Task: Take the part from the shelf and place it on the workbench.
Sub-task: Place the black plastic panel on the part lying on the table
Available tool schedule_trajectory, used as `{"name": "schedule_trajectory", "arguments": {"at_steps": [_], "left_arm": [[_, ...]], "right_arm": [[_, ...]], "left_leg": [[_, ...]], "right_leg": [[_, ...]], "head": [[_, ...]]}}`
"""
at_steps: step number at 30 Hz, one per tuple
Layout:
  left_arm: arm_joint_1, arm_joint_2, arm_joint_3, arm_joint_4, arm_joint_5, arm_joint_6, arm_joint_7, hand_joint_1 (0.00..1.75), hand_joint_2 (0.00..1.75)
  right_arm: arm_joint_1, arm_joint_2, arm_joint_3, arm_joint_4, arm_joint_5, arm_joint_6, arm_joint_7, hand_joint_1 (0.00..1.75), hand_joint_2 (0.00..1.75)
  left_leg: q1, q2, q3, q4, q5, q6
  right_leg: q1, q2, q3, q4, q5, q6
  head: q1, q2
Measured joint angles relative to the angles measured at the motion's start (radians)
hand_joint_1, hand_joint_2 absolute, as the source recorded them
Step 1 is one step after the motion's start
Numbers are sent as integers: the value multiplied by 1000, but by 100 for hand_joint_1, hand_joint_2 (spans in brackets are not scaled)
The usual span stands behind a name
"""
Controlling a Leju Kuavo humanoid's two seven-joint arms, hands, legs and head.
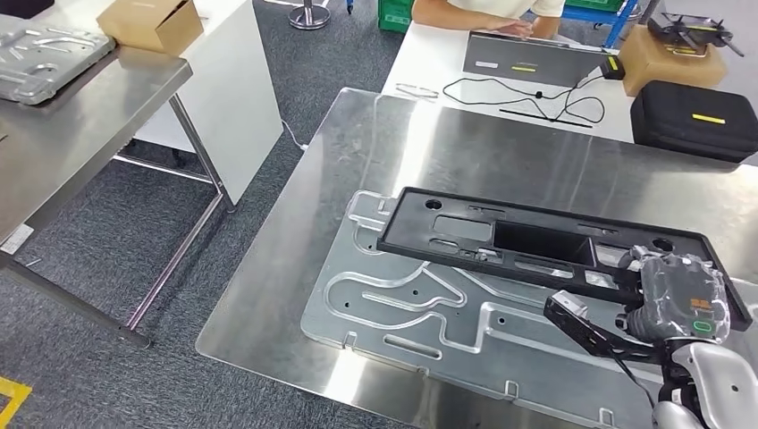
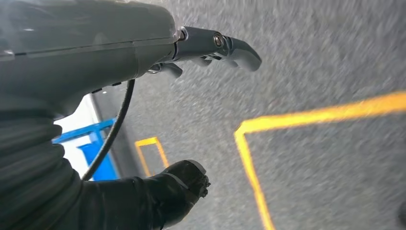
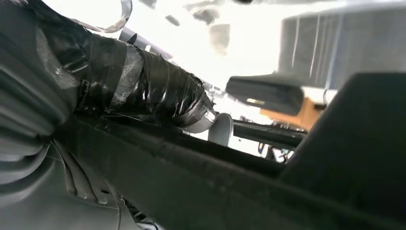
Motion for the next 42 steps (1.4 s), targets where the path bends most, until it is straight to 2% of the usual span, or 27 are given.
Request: {"name": "schedule_trajectory", "arguments": {"at_steps": [1, 2, 3, 4, 6, 7, 8, 9, 11, 12, 13, 18, 21, 42], "left_arm": [[0, 0, 1, 0, 3, -1, -8, 0, 175], [1, 1, 3, 0, 4, -3, -14, 0, 175], [2, 1, 4, 0, 4, -6, -17, 0, 175], [3, 1, 4, 0, 5, -9, -19, 0, 175], [6, 0, 5, 0, 5, -15, -21, 0, 175], [6, 0, 6, 0, 5, -17, -23, 0, 175], [7, 0, 6, 0, 5, -19, -24, 0, 131], [7, 1, 6, 0, 5, -20, -25, 0, 87], [6, 2, 7, 0, 8, -21, -24, 0, 0], [6, 3, 7, 0, 9, -21, -21, 0, 0], [6, 3, 7, 0, 10, -21, -18, 0, 0], [5, 2, 8, 0, 11, -22, -5, 0, 0], [6, 2, 8, 0, 11, -22, -4, 0, 0], [3, 2, 6, 0, 0, -10, 28, 0, 0]], "right_arm": [[13, 9, 0, 1, -1, -2, 0, 87, 87], [25, 18, 1, 4, -2, -3, -1, 44, 44], [37, 27, 2, 6, -3, -4, -2, 0, 0], [46, 34, 3, 9, -4, -4, -2, 0, 0], [61, 46, 6, 15, -4, -5, -4, 0, 0], [65, 51, 8, 17, -5, -6, -5, 0, 0], [68, 54, 9, 19, -6, -7, -6, 0, 0], [70, 58, 9, 20, -7, -8, -7, 0, 0], [74, 65, 10, 21, -8, -9, -8, 0, 0], [75, 68, 10, 21, -9, -9, -9, 0, 0], [75, 71, 10, 21, -9, -9, -9, 0, 0], [76, 80, 10, 21, -10, -9, -9, 0, 0], [76, 82, 10, 21, -10, -9, -9, 0, 0], [56, 92, 36, -16, 1, -62, -51, 0, 0]], "left_leg": [[0, 0, 4, 0, -5, 3], [-1, -1, 9, 0, -10, 5], [-1, -1, 15, 0, -16, 4], [-1, -2, 23, 0, -22, 3], [-1, -3, 37, 1, -34, -1], [-3, -4, 41, 4, -39, -6], [-5, -5, 44, 5, -43, -10], [-7, -6, 43, 7, -49, -9], [-10, -6, 45, 6, -57, 0], [-10, -6, 47, 4, -60, 3], [-10, -6, 50, 3, -60, 2], [-8, -5, 58, -2, -54, -15], [-7, -5, 61, -3, -53, -18], [-9, -5, 62, -3, -56, -20]], "right_leg": [[0, 0, -43, 66, -21, 3], [-1, 0, -81, 115, -27, 5], [-1, -1, -105, 130, -11, 6], [-2, -1, -111, 110, 24, 7], [-1, -1, -80, -10, 118, 2], [1, -1, -62, -65, 147, -2], [2, -1, -50, -103, 163, -7], [3, 0, -46, -118, 164, -10], [3, 1, -44, -125, 164, -13], [3, 2, -42, -126, 163, -14], [4, 2, -39, -126, 162, -16], [7, 2, -33, -125, 158, -22], [7, 2, -33, -125, 157, -23], [6, 0, -32, -128, 156, -23]], "head": [[0, 0], [0, 0], [0, 0], [0, 0], [0, 0], [0, 0], [0, 0], [0, 0], [0, 0], [0, 0], [0, 0], [0, 0], [0, 0], [0, 0]]}}
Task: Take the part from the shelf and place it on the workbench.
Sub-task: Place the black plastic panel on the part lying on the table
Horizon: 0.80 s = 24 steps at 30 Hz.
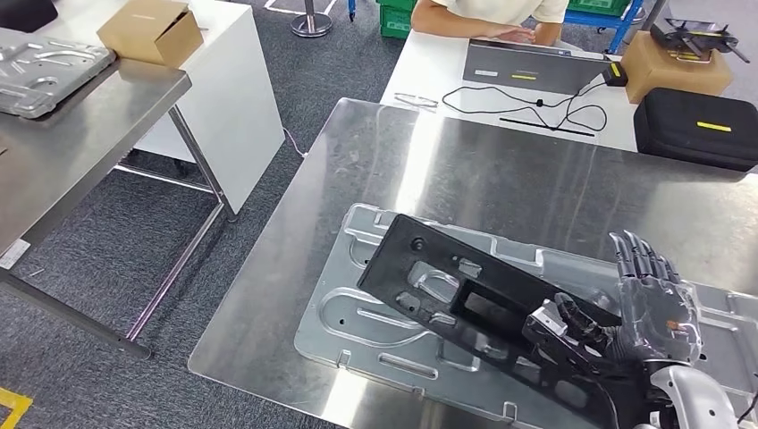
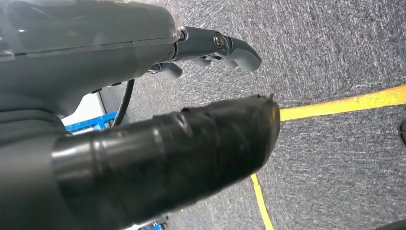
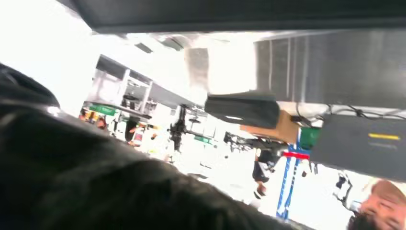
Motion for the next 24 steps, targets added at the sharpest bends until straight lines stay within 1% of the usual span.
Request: {"name": "schedule_trajectory", "arguments": {"at_steps": [9, 15, 16, 17, 19, 20, 21, 22, 23, 24], "left_arm": [[0, 0, -3, 0, -8, 3, 10, 0, 0], [0, -1, -7, 0, -11, 9, 15, 0, 0], [-1, -1, -8, 0, -12, 10, 16, 0, 0], [-1, -1, -8, 0, -14, 11, 17, 0, 0], [-2, -2, -9, 0, -29, 22, 26, 0, 0], [-2, -4, -10, 0, -42, 31, 33, 0, 0], [-3, -6, -10, 0, -58, 43, 40, 0, 0], [-4, -9, -10, 0, -75, 55, 48, 0, 0], [-5, -11, -10, 0, -92, 68, 55, 0, 0], [-5, -14, -10, 0, -108, 80, 63, 0, 0]], "right_arm": [[-4, 1, 45, -19, 2, -8, -14, 0, 0], [-5, 2, 56, -42, -4, -40, -14, 0, 0], [-6, 2, 57, -45, -2, -43, -14, 0, 0], [-6, 3, 58, -48, 6, -48, -14, 0, 0], [-7, 5, 62, -58, 35, -63, -11, 0, 0], [-7, 6, 65, -63, 52, -71, -9, 0, 0], [-7, 7, 68, -69, 68, -78, -5, 0, 0], [-6, 8, 70, -73, 82, -83, -2, 0, 0], [-3, 8, 71, -77, 94, -86, 3, 0, 0], [3, 9, 72, -80, 105, -88, 6, 0, 0]], "left_leg": [[0, 0, 0, 0, 0, 0], [0, 0, -1, 0, -1, 1], [-1, 0, -2, 3, -2, 3], [-3, 0, -2, 4, -1, 8], [-1, 1, 7, -14, 11, 20], [2, 3, 14, -33, 23, 26], [7, 5, 20, -50, 33, 28], [10, 7, 22, -61, 40, 29], [11, 8, 20, -64, 43, 31], [11, 9, 14, -60, 44, 31]], "right_leg": [[0, 0, 1, -1, 0, 0], [0, 0, 1, -2, 0, 0], [-3, 1, 1, -4, 1, 2], [-6, 1, 2, -7, 4, 6], [-8, 1, 9, -17, 9, 17], [-5, -1, 9, -11, 1, 20], [-3, -1, 1, 11, -19, 22], [-3, -2, -17, 55, -51, 22], [-3, -2, -43, 113, -87, 24], [-6, -2, -70, 173, -117, 27]], "head": [[0, 0], [0, 0], [0, 0], [0, 0], [0, 0], [0, 0], [0, 0], [0, 0], [0, 0], [0, 0]]}}
